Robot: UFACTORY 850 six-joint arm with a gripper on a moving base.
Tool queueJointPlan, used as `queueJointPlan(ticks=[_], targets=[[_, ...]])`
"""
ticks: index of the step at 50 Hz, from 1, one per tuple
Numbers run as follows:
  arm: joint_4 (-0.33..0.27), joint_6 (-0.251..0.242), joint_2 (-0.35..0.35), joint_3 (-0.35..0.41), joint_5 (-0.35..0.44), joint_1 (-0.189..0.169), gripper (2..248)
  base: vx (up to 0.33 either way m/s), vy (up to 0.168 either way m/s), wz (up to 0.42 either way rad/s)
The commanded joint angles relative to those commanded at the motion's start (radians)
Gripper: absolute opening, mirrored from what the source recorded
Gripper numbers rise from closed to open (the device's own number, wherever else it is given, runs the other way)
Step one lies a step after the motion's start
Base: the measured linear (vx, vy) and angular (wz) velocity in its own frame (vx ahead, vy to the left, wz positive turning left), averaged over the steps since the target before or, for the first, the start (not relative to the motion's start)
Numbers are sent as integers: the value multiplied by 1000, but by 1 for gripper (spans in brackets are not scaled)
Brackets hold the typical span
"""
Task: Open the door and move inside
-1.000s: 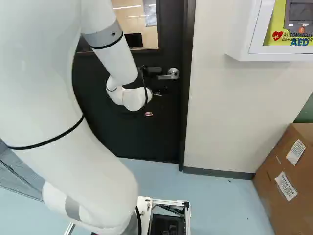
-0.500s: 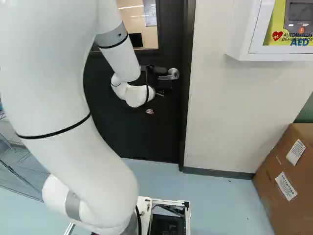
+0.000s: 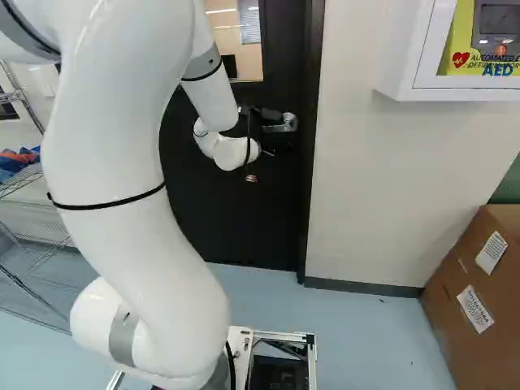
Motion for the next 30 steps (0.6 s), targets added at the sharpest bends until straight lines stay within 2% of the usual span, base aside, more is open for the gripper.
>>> queueJointPlan(ticks=[30], targets=[[0, 0, -131, -155, 0, 11, 247, 0, 0, 0]])
